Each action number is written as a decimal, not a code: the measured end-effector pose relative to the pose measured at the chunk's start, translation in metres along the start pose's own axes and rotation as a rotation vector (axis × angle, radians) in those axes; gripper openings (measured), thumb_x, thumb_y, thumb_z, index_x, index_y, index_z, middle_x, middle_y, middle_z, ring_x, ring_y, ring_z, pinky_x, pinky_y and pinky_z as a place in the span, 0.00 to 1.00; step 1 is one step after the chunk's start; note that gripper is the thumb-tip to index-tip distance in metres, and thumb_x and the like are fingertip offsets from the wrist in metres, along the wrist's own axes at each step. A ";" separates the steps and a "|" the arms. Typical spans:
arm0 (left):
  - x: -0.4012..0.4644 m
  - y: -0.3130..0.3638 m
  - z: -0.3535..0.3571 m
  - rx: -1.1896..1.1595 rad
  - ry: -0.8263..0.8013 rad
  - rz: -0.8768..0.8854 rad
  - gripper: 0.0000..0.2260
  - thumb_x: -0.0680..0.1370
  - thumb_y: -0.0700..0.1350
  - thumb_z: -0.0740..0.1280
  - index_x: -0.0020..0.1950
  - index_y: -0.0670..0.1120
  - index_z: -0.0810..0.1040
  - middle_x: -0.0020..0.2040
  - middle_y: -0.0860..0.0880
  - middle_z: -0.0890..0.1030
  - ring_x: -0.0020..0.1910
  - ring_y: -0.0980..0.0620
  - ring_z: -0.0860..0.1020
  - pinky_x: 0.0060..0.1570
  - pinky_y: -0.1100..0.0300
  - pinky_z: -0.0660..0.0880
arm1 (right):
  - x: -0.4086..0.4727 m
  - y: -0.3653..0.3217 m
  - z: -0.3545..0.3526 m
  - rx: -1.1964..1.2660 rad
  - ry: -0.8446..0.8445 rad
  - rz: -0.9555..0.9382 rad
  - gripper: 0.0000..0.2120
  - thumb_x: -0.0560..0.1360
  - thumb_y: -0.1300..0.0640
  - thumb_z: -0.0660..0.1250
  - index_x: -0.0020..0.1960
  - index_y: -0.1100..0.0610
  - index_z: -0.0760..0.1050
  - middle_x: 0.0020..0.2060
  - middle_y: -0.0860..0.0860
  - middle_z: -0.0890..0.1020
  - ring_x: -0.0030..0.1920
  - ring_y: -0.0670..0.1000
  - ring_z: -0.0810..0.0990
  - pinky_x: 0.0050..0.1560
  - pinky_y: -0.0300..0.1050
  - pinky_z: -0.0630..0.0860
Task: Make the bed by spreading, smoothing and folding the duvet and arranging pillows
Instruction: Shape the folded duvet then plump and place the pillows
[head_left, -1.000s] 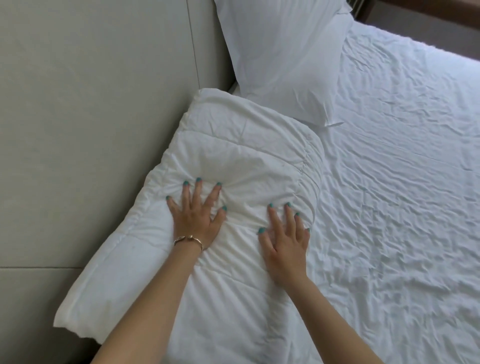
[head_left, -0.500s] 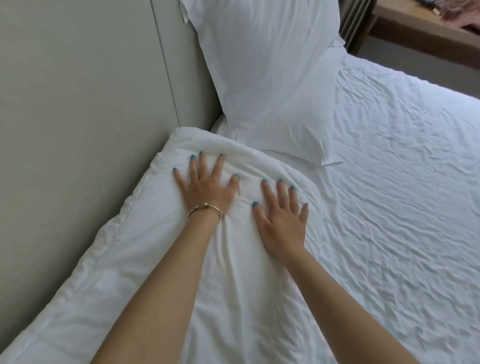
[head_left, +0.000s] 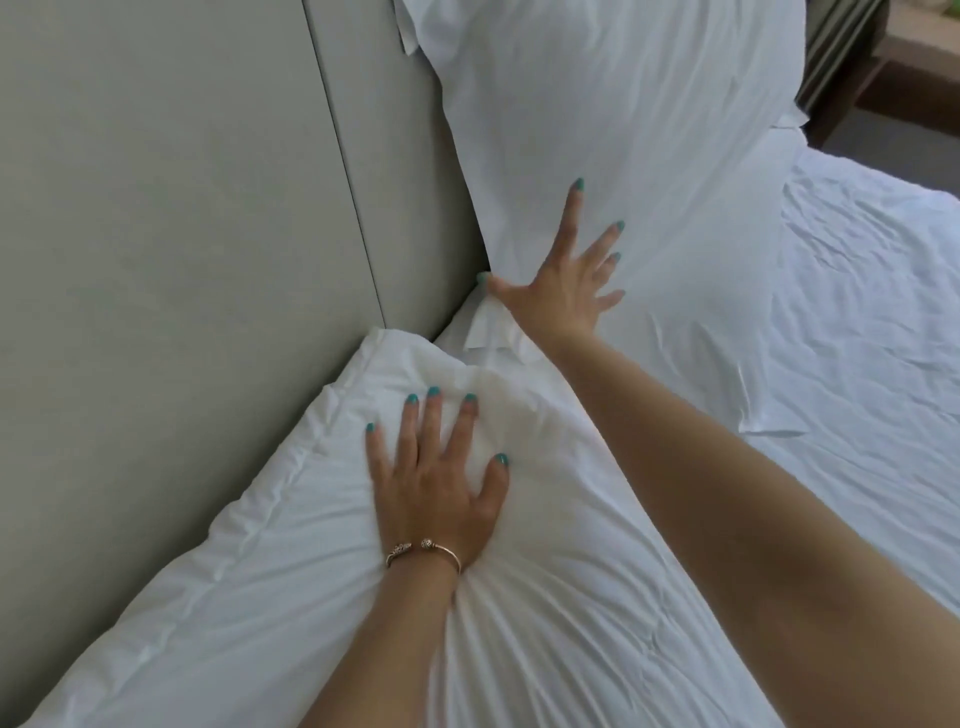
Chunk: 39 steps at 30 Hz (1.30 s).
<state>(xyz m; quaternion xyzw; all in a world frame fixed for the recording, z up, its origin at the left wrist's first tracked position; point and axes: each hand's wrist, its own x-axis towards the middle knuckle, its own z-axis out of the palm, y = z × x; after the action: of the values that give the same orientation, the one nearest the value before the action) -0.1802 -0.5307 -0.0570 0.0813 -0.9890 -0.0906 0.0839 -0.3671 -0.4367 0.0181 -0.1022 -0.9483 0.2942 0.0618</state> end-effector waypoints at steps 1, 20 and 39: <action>0.000 0.000 0.001 0.002 -0.011 0.003 0.29 0.75 0.64 0.54 0.76 0.57 0.61 0.77 0.49 0.61 0.76 0.48 0.57 0.74 0.40 0.45 | 0.016 -0.013 0.000 0.010 0.038 -0.016 0.61 0.61 0.35 0.76 0.73 0.35 0.30 0.76 0.60 0.37 0.76 0.68 0.47 0.68 0.74 0.52; 0.003 -0.006 0.035 0.030 -0.030 0.004 0.29 0.76 0.63 0.52 0.76 0.56 0.63 0.76 0.49 0.63 0.76 0.48 0.57 0.75 0.43 0.44 | 0.073 0.001 -0.023 -0.069 0.134 -0.143 0.32 0.70 0.61 0.66 0.70 0.48 0.58 0.41 0.49 0.75 0.40 0.53 0.75 0.39 0.47 0.68; -0.023 0.017 -0.228 -1.896 -0.343 -0.399 0.26 0.71 0.67 0.62 0.66 0.60 0.73 0.69 0.49 0.73 0.69 0.41 0.69 0.57 0.32 0.70 | -0.153 -0.010 -0.273 0.021 0.201 -0.334 0.25 0.64 0.66 0.63 0.59 0.47 0.75 0.41 0.47 0.78 0.47 0.58 0.77 0.44 0.45 0.65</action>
<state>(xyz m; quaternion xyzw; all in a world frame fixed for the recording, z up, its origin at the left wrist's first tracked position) -0.1193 -0.5476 0.1636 0.1314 -0.4736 -0.8696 -0.0473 -0.1715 -0.3310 0.2390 0.0282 -0.9380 0.2781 0.2053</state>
